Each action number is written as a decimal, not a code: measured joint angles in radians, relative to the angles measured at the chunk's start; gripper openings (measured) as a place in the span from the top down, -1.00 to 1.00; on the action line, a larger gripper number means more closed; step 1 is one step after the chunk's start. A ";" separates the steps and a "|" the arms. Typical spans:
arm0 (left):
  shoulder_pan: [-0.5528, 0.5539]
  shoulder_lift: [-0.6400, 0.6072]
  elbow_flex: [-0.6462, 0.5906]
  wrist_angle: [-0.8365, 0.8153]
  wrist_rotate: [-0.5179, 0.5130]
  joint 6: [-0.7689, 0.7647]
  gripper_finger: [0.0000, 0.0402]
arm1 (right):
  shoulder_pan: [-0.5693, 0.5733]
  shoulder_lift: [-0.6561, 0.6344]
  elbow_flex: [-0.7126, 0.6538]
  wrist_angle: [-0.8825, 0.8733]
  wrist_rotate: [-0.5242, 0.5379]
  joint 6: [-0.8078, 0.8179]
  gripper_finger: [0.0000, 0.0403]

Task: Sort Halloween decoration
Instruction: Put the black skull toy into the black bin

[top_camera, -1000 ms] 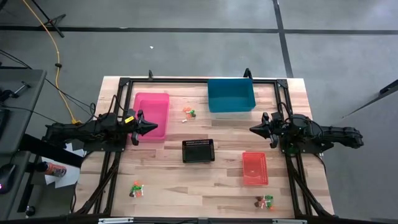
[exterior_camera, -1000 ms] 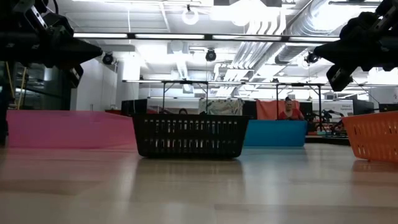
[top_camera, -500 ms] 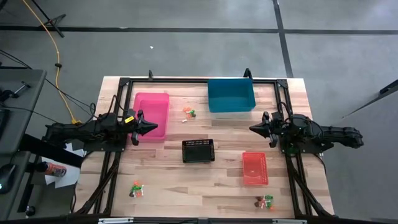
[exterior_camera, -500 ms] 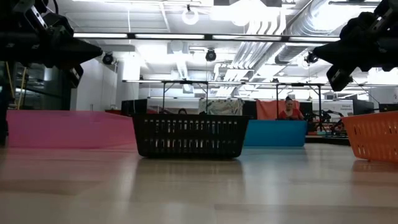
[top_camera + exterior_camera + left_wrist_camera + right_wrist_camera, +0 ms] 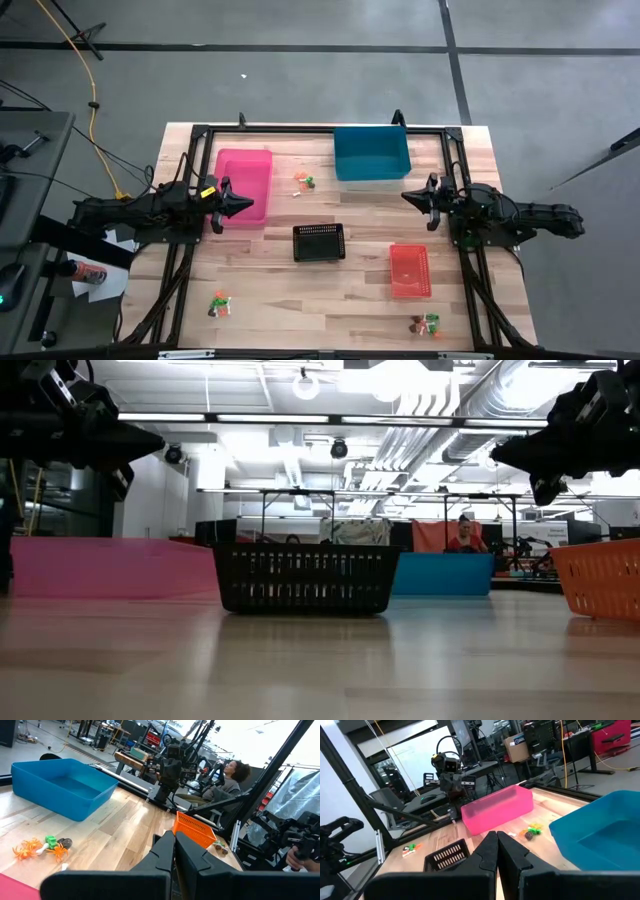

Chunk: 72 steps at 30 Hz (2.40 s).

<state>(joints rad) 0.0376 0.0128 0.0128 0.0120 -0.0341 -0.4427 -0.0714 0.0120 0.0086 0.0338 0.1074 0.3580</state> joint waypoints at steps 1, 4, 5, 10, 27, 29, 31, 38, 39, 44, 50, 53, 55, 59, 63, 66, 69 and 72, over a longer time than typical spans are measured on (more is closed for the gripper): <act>0.000 0.000 0.000 0.000 0.000 0.000 0.98 | 0.000 0.000 0.000 0.000 -0.001 0.000 1.00; 0.000 0.000 0.000 0.000 0.000 0.000 0.98 | 0.000 0.000 0.000 0.000 -0.002 0.000 1.00; 0.000 0.000 0.000 0.000 0.000 0.000 0.98 | 0.000 0.000 0.000 0.000 -0.002 0.000 1.00; 0.000 0.000 0.000 0.000 0.000 0.000 0.98 | 0.000 0.000 0.000 0.000 -0.002 0.000 1.00; 0.000 0.000 0.000 0.000 0.000 0.000 0.98 | 0.000 0.000 0.000 0.036 0.040 0.006 1.00; 0.000 0.000 0.000 0.000 0.000 0.000 0.98 | 0.000 0.000 0.000 0.105 0.087 0.054 1.00; 0.000 0.000 0.000 0.000 0.000 0.000 0.98 | 0.000 0.000 0.003 0.188 0.090 0.072 0.99; 0.000 0.000 0.000 0.000 0.000 0.000 0.98 | 0.001 0.083 0.163 0.183 0.059 0.028 0.68; 0.000 0.000 0.000 0.000 0.000 0.000 0.98 | 0.001 0.117 0.193 0.154 0.041 0.025 0.60; 0.000 0.000 0.000 0.000 0.000 0.000 0.98 | 0.032 0.335 0.338 0.047 -0.068 0.003 0.29; 0.000 0.000 0.000 0.000 0.000 0.000 0.98 | 0.121 0.601 0.493 -0.034 -0.101 -0.087 0.14; 0.000 0.000 0.000 0.000 0.000 0.000 0.98 | 0.156 0.710 0.567 -0.070 -0.101 -0.114 0.14; 0.000 0.000 0.000 0.000 0.000 0.000 0.98 | 0.185 0.774 0.615 -0.076 -0.103 -0.098 0.14; 0.000 0.000 0.000 0.000 0.000 0.000 0.98 | 0.283 0.908 0.716 -0.136 -0.154 -0.008 0.14; 0.000 0.000 0.000 0.000 0.000 0.000 0.98 | 0.423 1.051 0.835 -0.326 -0.181 0.172 0.14; 0.000 0.000 0.000 0.000 0.000 0.000 0.98 | 0.530 1.160 0.918 -0.468 -0.184 0.372 0.14; 0.000 0.000 0.000 0.000 0.000 0.000 0.98 | 0.628 1.264 0.994 -0.546 -0.198 0.579 0.14; 0.000 0.000 0.000 0.000 0.000 0.000 0.98 | 0.717 1.355 1.066 -0.587 -0.224 0.746 0.14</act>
<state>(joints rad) 0.0376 0.0130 0.0128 0.0116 -0.0339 -0.4426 0.6452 1.3673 1.0749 -0.5536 -0.1163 1.1035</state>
